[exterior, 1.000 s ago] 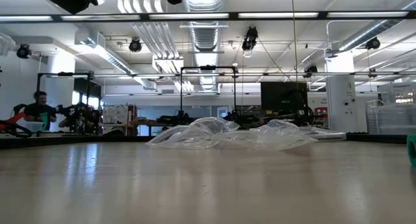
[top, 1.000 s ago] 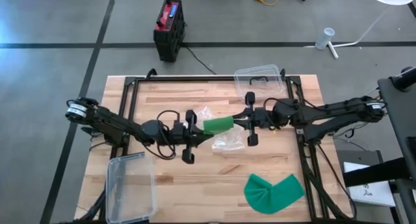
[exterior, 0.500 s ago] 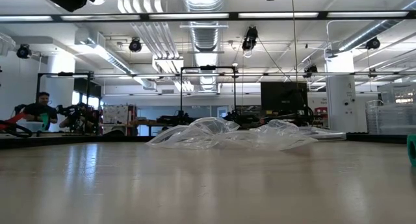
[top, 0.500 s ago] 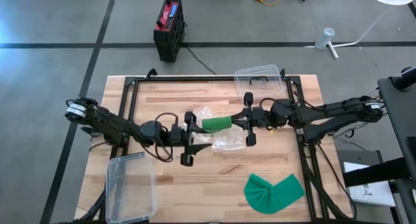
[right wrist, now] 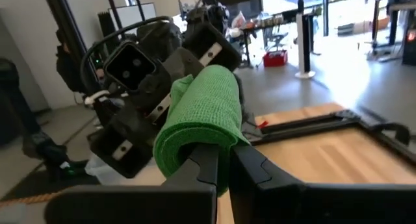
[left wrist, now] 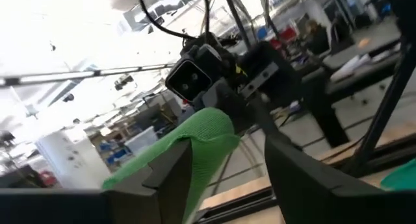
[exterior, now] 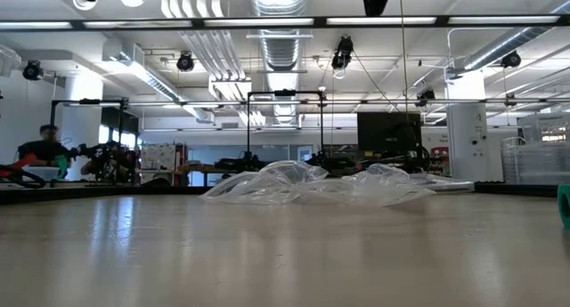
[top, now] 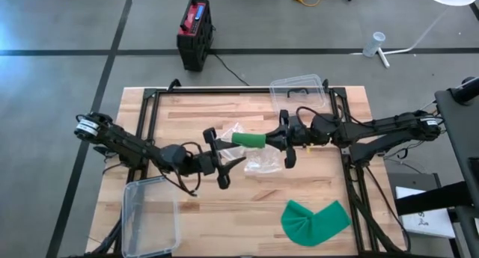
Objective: Roll bandage
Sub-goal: Roll the green bandage
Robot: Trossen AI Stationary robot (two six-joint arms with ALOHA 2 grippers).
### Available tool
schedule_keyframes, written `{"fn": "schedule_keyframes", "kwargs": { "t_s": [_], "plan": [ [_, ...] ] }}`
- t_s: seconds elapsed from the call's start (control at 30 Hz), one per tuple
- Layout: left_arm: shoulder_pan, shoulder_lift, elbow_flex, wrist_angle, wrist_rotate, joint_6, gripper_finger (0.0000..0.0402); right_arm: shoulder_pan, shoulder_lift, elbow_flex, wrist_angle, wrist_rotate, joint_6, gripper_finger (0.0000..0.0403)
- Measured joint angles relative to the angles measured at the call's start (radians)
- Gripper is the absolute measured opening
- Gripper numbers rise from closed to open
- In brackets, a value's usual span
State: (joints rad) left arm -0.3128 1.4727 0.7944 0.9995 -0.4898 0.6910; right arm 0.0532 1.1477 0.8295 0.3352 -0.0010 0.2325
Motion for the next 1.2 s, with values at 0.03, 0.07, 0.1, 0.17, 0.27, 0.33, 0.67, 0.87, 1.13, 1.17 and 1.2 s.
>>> {"fn": "schedule_keyframes", "kwargs": {
  "t_s": [0.03,0.07,0.1,0.17,0.27,0.33,0.67,0.87,1.13,1.17,1.2],
  "plan": [
    [-0.002,0.000,0.004,-0.007,-0.012,0.022,0.0181,0.000,0.000,0.000,-0.008,0.000,0.021,0.0004],
    [-0.004,0.000,0.009,-0.017,-0.032,0.046,0.0177,0.000,0.000,0.000,-0.015,0.000,0.051,0.0004],
    [-0.007,0.000,0.015,-0.035,-0.056,0.072,0.0174,0.000,0.000,0.000,-0.023,-0.001,0.085,0.0004],
    [-0.009,0.000,0.031,-0.082,-0.103,0.125,0.0169,0.003,0.000,0.000,-0.034,-0.002,0.174,0.0004],
    [-0.009,0.000,0.068,-0.183,-0.155,0.183,0.0163,0.006,0.001,-0.001,-0.040,-0.002,0.336,0.0004],
    [-0.010,0.002,0.097,-0.250,-0.193,0.215,0.0160,0.006,0.001,-0.002,-0.048,-0.002,0.461,0.0004],
    [-0.021,0.009,0.235,-0.630,-0.342,0.244,0.0170,0.009,0.003,-0.003,-0.050,0.005,0.920,0.0004],
    [-0.021,0.010,0.252,-0.675,-0.391,0.232,0.0177,0.013,0.003,0.008,-0.030,0.017,1.020,0.0004],
    [-0.016,0.011,0.272,-0.682,-0.414,0.121,0.0148,0.017,0.008,0.016,-0.019,0.017,1.032,0.0004],
    [-0.015,0.011,0.272,-0.682,-0.420,0.109,0.0139,0.017,0.013,0.017,-0.007,0.014,1.032,0.0004],
    [-0.013,0.011,0.272,-0.682,-0.424,0.099,0.0127,0.017,0.014,0.017,-0.006,0.010,1.031,0.0005]
  ]
}}
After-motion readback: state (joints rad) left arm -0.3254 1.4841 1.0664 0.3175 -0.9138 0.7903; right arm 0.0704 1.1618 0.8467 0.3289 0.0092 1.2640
